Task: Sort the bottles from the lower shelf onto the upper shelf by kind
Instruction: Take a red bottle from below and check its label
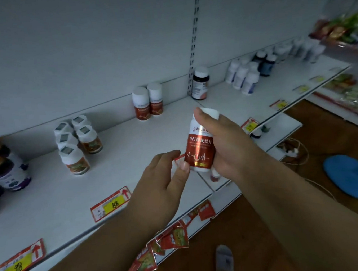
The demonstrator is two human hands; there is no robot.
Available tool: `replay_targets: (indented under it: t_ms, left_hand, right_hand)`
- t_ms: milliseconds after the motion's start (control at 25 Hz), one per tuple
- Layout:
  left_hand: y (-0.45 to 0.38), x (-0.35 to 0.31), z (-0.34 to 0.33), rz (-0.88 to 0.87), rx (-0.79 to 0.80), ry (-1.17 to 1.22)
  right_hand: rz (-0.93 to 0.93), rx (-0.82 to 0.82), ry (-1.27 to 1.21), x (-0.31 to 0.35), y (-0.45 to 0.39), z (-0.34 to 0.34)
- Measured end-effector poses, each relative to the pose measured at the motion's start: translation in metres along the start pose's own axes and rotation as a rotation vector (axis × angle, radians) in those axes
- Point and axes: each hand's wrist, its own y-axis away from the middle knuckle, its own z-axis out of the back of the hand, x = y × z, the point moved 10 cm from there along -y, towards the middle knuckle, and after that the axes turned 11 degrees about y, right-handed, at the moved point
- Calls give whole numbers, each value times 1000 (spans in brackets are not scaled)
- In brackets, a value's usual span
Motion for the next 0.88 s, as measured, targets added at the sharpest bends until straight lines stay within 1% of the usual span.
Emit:
replay_targets:
  t_ms: [80,200,360,440,560,640,760,880]
  left_hand:
    - [-25,-11,-27,-5,16,-10]
    - [-74,-20,-69,1,2,-11]
    - [-148,-30,-121,53,-76,-34]
    - [-169,-28,-127,88,-142,-47]
    - [-178,-13,-114,147,-265,-60]
    - [-172,0,-98,192,-336,-78]
    - [-164,21,-70,247,-388,-142]
    - [-161,48,-32,335,-414,-314]
  right_hand:
    - [34,-23,22,10,-18,37]
    - [71,-44,153,18,-59,90]
    - [131,6,197,43,-127,153]
    - [159,65,272,52,-155,161]
    - [221,201,431,56,-181,143]
    - [246,292,478,52,-192,119]
    - [264,365,494,47,-201,76]
    - [348,396,660,47,-203,27]
